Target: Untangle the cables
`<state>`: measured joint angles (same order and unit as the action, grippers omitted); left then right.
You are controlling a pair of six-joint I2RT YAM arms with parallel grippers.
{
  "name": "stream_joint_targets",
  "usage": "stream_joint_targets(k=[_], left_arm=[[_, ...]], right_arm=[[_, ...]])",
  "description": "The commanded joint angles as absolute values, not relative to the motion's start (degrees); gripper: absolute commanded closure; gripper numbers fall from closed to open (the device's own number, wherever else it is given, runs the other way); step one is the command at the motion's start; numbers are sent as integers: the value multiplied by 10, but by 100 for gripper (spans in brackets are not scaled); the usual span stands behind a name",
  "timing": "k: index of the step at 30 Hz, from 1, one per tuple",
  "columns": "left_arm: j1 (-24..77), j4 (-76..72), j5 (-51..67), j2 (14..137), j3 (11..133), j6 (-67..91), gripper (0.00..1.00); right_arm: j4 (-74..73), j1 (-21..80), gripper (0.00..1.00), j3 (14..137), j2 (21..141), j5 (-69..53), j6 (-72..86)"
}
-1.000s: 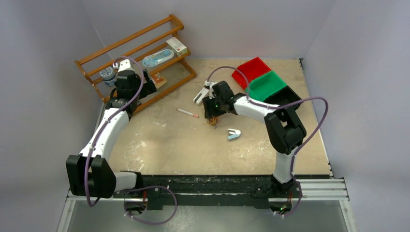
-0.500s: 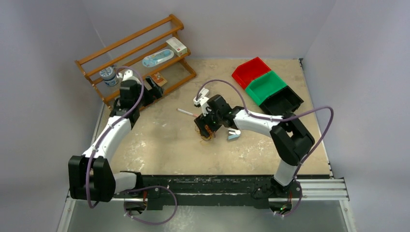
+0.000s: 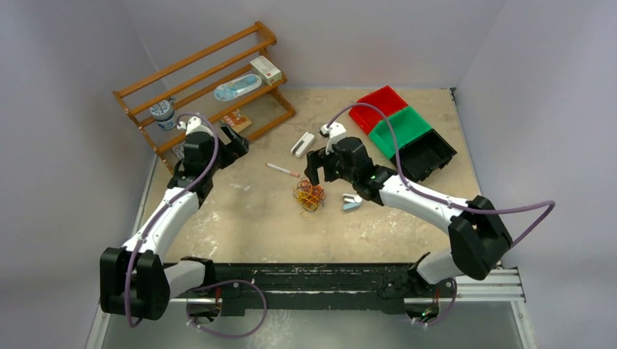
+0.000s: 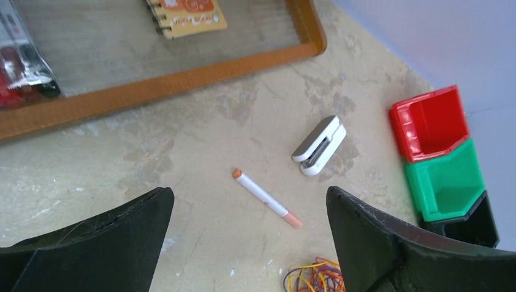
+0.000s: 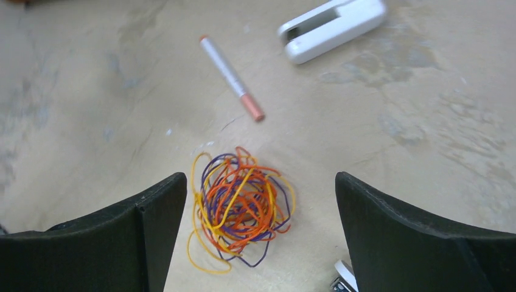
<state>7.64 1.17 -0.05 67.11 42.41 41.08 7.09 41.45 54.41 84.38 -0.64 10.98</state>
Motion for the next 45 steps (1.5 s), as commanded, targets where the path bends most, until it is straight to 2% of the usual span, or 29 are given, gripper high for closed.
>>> stream_joint_targets(k=[1,6,11,17,22,28,31,36,45], left_arm=[[73,-27,-13,657,431,442,3],[84,-60,46,680,423,469,3],[161,20,-17,682,440,428,3],[251,-8,-29,710,410,455,6],[317,-56,-31,749,397,488,15],[329,-89,-27,779,385,537,37],[329,-89,-41,780,375,558,48],[329,-114,-42,796,367,589,56],[329,-127,-31,836,378,601,60]], right_arm=[[127,410,7,524,817,131,230],[80,406,9,536,837,142,250],[75,405,11,534,839,110,254],[83,404,13,523,845,98,259],[90,404,18,514,839,92,267],[89,405,29,508,837,90,268],[89,405,31,504,834,90,272],[88,404,34,503,835,90,273],[84,404,36,503,833,92,272]])
